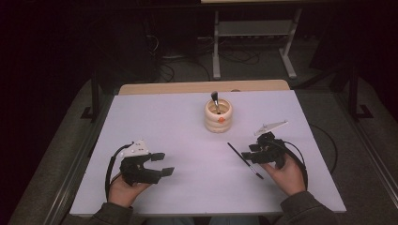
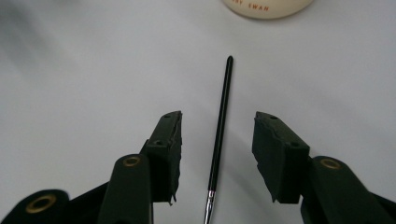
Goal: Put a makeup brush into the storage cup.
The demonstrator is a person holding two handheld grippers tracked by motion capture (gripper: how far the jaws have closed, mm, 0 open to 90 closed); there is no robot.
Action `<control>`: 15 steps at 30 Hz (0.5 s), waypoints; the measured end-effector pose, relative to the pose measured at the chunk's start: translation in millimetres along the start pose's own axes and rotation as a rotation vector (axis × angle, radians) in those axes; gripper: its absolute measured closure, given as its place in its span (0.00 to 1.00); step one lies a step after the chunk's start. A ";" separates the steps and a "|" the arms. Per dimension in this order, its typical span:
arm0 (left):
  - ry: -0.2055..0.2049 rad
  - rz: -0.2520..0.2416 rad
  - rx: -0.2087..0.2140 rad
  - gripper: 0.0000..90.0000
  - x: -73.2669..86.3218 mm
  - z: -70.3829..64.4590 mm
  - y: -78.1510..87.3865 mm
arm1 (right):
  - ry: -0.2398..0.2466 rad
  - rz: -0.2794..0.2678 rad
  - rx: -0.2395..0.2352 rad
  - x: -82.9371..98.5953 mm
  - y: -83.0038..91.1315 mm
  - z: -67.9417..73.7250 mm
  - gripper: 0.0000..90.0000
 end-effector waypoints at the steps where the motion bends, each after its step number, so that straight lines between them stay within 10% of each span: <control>1: -0.004 0.001 -0.001 0.35 0.2 0.0 -0.1 | 0.004 0.004 0.007 1.3 -1.3 -0.2 0.58; 15: -0.005 0.000 -0.002 0.35 0.4 0.2 0.4 | 0.011 0.091 0.025 20.6 -22.6 1.9 0.68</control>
Point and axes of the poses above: each handheld gripper's, and its own axes: y roughly backward along the jaws, x roughly out of its underside, z roughly to its left, the point moved 9 cm from there along -y, roughly forward along the jaws, and after that the axes turned 4 degrees about -x, right-handed, at the moved point
